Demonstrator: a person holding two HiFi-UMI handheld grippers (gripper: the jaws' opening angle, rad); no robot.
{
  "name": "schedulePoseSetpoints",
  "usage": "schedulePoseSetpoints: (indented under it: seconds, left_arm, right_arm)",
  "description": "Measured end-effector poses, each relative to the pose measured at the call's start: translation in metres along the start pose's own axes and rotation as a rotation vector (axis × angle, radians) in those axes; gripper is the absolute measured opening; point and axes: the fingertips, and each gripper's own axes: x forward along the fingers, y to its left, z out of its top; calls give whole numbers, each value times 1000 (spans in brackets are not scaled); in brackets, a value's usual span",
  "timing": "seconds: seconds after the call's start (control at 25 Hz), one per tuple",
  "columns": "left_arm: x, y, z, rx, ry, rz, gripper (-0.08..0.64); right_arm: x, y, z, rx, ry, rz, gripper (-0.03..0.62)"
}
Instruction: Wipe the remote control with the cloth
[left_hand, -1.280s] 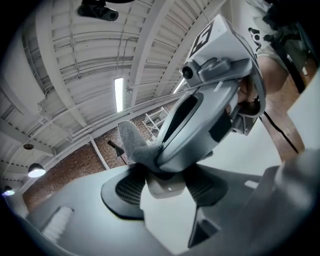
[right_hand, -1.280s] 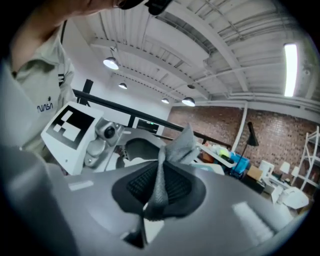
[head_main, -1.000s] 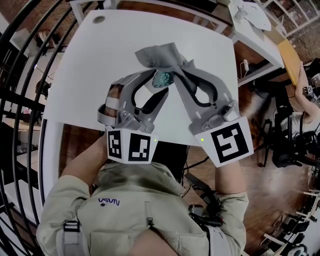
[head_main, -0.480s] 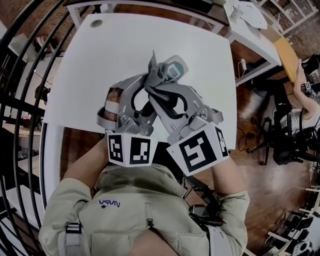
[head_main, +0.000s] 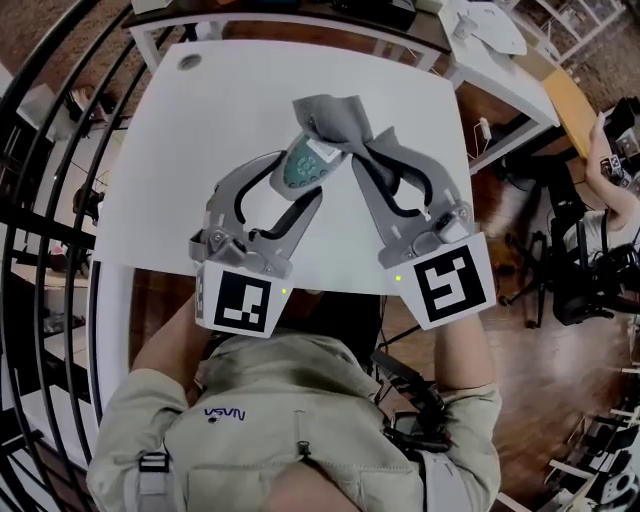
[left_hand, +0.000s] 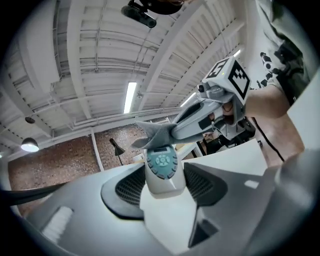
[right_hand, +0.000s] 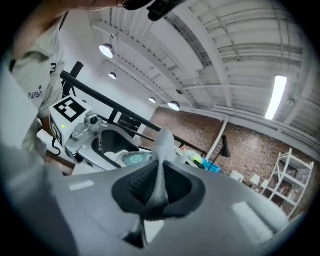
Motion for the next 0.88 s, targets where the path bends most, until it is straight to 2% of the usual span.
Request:
schedulePoseSetpoints:
  seconds: [0.08, 0.16, 0.24, 0.28, 0.32, 0.36, 0.48, 0.56, 0.64, 0.68, 0.8, 0.88]
  left_arm:
    - [-1, 0, 2, 4, -7, -11, 256]
    - [0, -1, 3, -10, -20, -29, 256]
    - [0, -2, 5, -30, -40, -49, 256]
    - [-1, -3, 6, -66, -59, -59, 256]
    - [-1, -3, 8, -140, -86, -71, 256]
    - [-3, -1, 8, -243, -114, -89, 256]
    - [-8, 9, 0, -516, -177, -182, 256]
    - [-12, 19, -1, -715, -226, -234, 256]
    - [-13, 26, 3, -884, -269, -275, 256]
    - [-13, 27, 5, -941, -283, -290, 256]
    - [-10, 26, 10, -1045, -304, -330, 256]
    - [-9, 25, 13, -1100, -320, -361, 256]
  right_arm:
    - [2, 25, -3, -31, 28, 119, 21]
    - [0, 56, 1, -24, 3, 257, 21]
    - [-4, 73, 6, -16, -40, 333, 21]
    - [-5, 73, 8, -15, -61, 330, 21]
    - [-7, 67, 9, -5, -84, 297, 21]
    - [-10, 55, 11, 25, -114, 233, 21]
    - [-21, -1, 14, 179, -228, -46, 21]
    - [-27, -29, 10, 204, -270, -157, 21]
    - [-25, -38, 6, 193, -291, -169, 21]
    - [-23, -35, 9, 186, -309, -152, 21]
    - [-17, -7, 16, 140, -342, -54, 21]
    - [-11, 25, 6, 80, -283, 65, 21]
